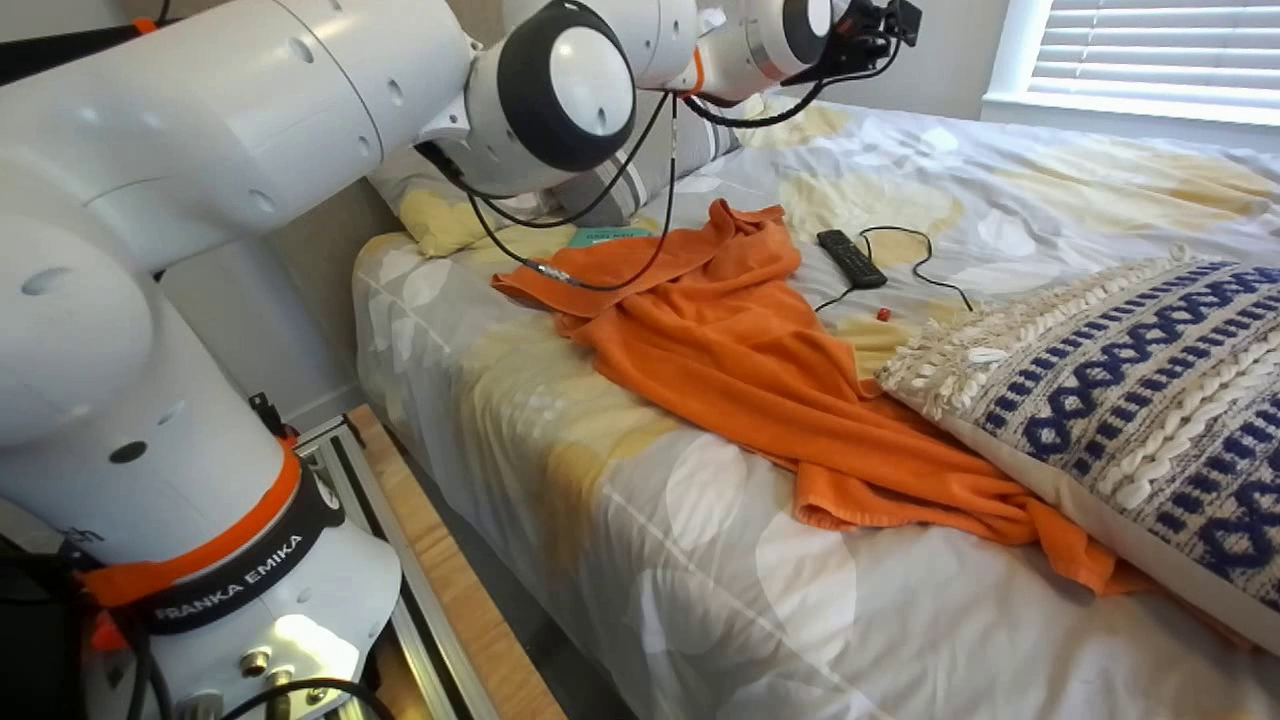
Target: Spread the right corner of the towel over the bed
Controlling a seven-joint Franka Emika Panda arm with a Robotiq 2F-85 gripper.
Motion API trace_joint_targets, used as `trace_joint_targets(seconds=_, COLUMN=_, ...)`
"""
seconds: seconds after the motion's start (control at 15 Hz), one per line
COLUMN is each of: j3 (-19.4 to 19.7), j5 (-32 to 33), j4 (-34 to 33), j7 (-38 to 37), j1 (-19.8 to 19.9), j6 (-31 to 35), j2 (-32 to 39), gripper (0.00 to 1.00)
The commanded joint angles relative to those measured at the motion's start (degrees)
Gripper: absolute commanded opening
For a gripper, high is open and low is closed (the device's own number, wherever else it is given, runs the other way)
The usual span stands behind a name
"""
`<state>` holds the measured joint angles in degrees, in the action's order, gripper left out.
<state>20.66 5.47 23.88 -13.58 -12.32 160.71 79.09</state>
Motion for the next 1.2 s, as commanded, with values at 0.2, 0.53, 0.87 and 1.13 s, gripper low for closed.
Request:
trace_joint_targets(seconds=0.2, j3=4.70, j5=10.37, j4=-0.03, j7=-17.52, j1=-11.56, j6=-31.19, j2=-4.43, gripper=1.00)
trace_joint_targets(seconds=0.53, j3=1.20, j5=11.80, j4=-0.07, j7=-18.86, j1=-13.17, j6=-52.10, j2=-6.52, gripper=1.00)
trace_joint_targets(seconds=0.87, j3=-8.82, j5=6.60, j4=-0.10, j7=-8.07, j1=-8.50, j6=-50.77, j2=-10.06, gripper=1.00)
trace_joint_targets(seconds=1.13, j3=-10.93, j5=6.18, j4=-0.12, j7=-6.85, j1=-7.62, j6=-51.13, j2=-11.10, gripper=1.00)
